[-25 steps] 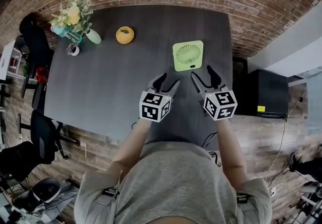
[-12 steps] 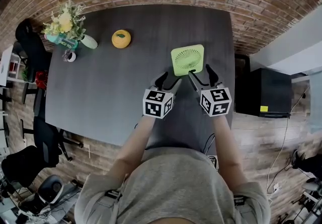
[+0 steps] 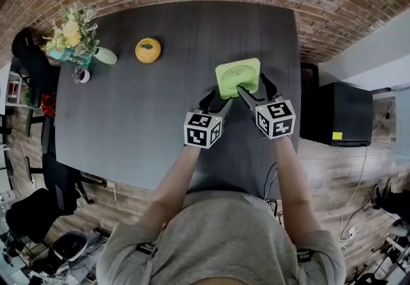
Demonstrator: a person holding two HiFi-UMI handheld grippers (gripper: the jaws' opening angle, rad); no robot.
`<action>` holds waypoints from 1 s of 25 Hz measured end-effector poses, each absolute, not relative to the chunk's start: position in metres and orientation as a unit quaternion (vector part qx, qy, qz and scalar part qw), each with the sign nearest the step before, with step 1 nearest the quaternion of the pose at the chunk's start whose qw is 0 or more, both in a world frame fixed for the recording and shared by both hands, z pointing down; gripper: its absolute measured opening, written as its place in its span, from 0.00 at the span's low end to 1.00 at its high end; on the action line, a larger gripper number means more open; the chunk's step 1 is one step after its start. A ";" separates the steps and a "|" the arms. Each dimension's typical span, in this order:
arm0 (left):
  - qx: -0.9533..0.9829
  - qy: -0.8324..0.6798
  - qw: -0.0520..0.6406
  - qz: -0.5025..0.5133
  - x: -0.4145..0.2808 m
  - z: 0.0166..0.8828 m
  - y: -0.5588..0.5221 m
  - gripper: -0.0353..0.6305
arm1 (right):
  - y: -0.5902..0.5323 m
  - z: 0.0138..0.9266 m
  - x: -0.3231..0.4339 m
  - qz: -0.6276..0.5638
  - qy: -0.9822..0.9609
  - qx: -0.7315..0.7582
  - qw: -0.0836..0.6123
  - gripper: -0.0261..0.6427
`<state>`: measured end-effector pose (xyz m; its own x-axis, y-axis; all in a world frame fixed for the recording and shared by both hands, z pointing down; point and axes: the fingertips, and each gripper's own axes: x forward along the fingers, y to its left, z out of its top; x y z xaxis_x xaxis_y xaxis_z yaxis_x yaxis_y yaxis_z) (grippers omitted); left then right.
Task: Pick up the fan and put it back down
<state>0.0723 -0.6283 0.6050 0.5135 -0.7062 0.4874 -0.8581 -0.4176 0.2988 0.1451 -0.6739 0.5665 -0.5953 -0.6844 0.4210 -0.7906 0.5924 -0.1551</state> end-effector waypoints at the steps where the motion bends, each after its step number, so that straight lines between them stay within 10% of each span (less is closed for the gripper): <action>1: 0.830 -0.471 0.263 0.142 0.073 0.606 -0.631 0.42 | -0.676 0.568 0.144 0.169 -0.879 0.416 0.160 0.56; 25: 0.841 -0.457 0.232 0.171 0.083 0.616 -0.651 0.32 | -0.682 0.587 0.136 0.184 -0.880 0.408 0.160 0.56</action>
